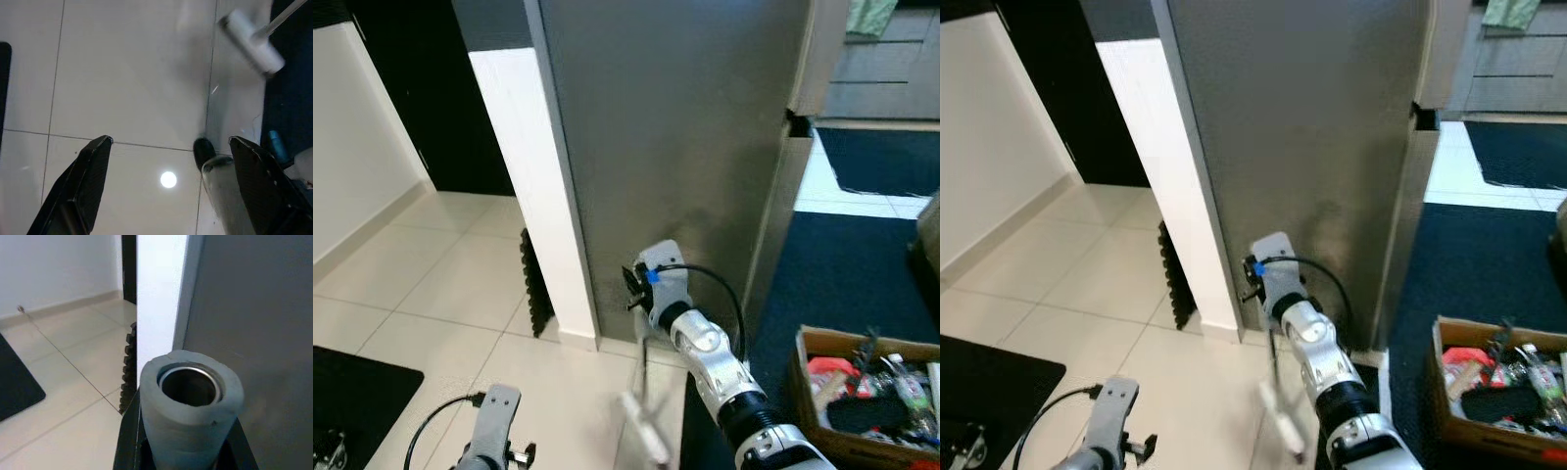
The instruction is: Sweep floor
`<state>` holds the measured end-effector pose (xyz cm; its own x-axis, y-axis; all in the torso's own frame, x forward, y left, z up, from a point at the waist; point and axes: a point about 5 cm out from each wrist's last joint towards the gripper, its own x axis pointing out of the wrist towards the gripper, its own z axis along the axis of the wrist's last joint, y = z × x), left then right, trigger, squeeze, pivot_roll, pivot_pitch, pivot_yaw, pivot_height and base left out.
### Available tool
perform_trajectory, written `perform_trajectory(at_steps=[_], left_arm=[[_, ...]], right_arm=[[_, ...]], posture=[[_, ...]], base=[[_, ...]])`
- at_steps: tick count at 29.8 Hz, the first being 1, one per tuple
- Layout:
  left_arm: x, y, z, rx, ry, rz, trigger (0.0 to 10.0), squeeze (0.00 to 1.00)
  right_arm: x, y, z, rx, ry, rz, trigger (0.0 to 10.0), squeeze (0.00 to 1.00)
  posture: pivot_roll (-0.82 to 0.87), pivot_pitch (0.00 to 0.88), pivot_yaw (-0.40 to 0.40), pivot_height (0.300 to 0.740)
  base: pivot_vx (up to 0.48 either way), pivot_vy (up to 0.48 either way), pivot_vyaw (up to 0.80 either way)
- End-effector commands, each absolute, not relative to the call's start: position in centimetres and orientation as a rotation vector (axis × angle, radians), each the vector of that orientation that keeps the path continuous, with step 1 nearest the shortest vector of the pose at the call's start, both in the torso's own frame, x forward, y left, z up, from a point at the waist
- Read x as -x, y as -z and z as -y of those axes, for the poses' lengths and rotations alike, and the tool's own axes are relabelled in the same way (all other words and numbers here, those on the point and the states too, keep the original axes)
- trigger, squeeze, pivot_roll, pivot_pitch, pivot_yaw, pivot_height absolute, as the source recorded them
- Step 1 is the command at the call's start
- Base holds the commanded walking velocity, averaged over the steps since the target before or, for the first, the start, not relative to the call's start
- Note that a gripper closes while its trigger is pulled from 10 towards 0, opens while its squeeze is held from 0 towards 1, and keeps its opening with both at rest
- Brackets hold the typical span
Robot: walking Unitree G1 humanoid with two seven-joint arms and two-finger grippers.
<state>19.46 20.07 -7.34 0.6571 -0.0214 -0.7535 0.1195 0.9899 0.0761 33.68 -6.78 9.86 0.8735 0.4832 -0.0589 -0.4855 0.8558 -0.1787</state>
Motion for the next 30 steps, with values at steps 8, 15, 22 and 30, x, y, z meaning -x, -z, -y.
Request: perform_trajectory(at_steps=[8, 15, 22, 30], left_arm=[[-19.5, 7.3, -20.5, -0.128, 0.068, -0.854, 10.0, 0.0], [-19.3, 7.4, -20.5, -0.126, 0.068, -0.856, 10.0, 0.0], [-19.1, 7.4, -20.5, -0.127, 0.07, -0.859, 10.0, 0.0], [-18.6, 7.7, -20.6, -0.139, 0.037, -0.884, 10.0, 0.0]], right_arm=[[-33.1, -9.9, 4.8, 0.233, -0.628, 0.0, 10.0, 0.0], [-33.3, -9.9, 5.1, 0.29, -0.61, 0.003, 10.0, 0.0], [-33.5, -9.9, 5.6, 0.292, -0.594, -0.009, 10.0, 0.0], [-34.1, -9.4, 7.2, 0.477, -0.628, -0.052, 10.0, 0.0]], posture=[[-0.07, 0.0, 0.077, 0.74], [-0.07, 0.0, 0.074, 0.74], [-0.06, 0.0, 0.069, 0.74], [-0.05, 0.0, 0.052, 0.74]], base=[[0.48, 0.0, 0.0], [0.48, 0.0, 0.0], [0.48, 0.0, 0.0], [0.315, 0.0, 0.0]])
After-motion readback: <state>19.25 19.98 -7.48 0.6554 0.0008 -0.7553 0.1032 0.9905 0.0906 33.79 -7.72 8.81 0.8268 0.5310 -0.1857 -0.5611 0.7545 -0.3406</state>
